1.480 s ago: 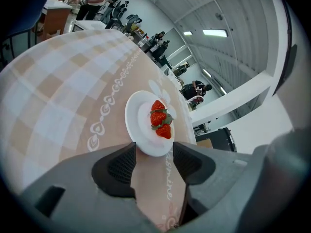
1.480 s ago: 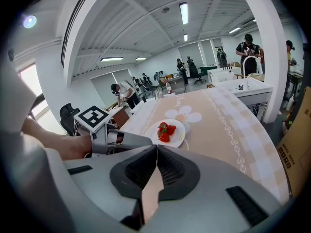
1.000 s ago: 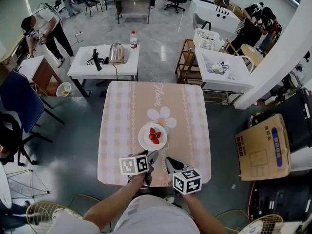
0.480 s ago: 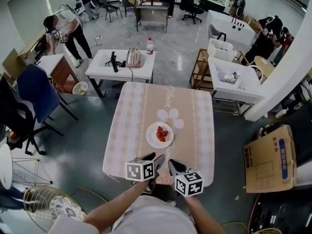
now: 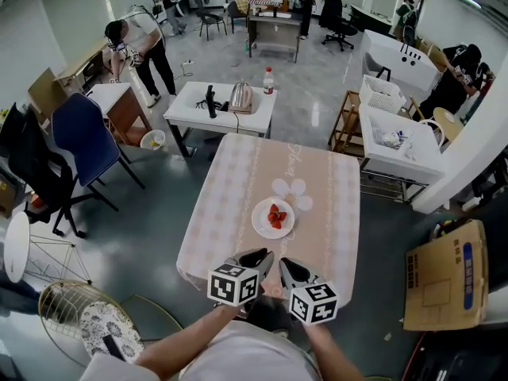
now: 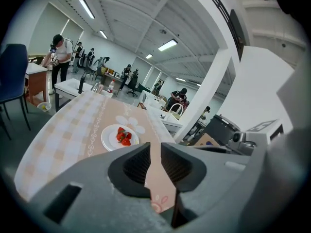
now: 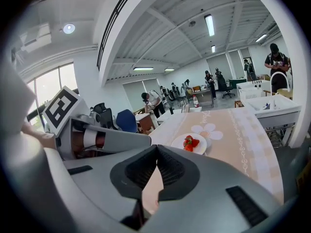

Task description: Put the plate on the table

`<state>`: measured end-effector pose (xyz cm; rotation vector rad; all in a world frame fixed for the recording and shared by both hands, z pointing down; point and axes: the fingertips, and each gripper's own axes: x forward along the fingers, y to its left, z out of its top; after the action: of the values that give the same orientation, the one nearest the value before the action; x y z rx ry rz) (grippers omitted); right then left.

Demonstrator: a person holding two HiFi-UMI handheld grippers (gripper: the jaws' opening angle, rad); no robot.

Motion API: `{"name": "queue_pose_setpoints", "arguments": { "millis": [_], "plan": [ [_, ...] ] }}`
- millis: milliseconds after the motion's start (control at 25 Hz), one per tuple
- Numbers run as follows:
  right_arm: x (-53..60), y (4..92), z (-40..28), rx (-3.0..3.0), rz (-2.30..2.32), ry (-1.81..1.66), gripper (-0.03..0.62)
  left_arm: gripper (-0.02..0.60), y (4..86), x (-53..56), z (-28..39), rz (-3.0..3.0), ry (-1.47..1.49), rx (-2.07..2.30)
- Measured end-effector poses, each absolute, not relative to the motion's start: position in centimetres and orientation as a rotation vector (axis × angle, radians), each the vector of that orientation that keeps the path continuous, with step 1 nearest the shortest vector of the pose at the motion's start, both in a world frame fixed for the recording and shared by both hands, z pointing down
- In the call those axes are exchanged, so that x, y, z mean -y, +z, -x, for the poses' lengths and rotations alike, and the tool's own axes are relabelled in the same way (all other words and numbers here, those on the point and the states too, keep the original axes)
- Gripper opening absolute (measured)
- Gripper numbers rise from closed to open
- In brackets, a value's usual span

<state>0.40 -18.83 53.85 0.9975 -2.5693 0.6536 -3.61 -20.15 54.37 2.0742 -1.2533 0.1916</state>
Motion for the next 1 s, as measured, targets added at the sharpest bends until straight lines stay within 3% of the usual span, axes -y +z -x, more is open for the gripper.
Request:
{"name": "queue_pose_setpoints", "arguments": {
  "millis": [200, 1000],
  "plan": [
    [17.9, 53.0, -0.1, 2.594, -0.956, 0.564, 0.003, 0.008, 53.2, 18.7, 3.9, -2.121, 0.191, 1.304],
    [17.0, 51.9, -1.0, 2.636, -0.962, 0.516, 0.003, 0.006, 52.8, 17.6, 2.8, -2.186, 0.211, 1.329]
  ]
}}
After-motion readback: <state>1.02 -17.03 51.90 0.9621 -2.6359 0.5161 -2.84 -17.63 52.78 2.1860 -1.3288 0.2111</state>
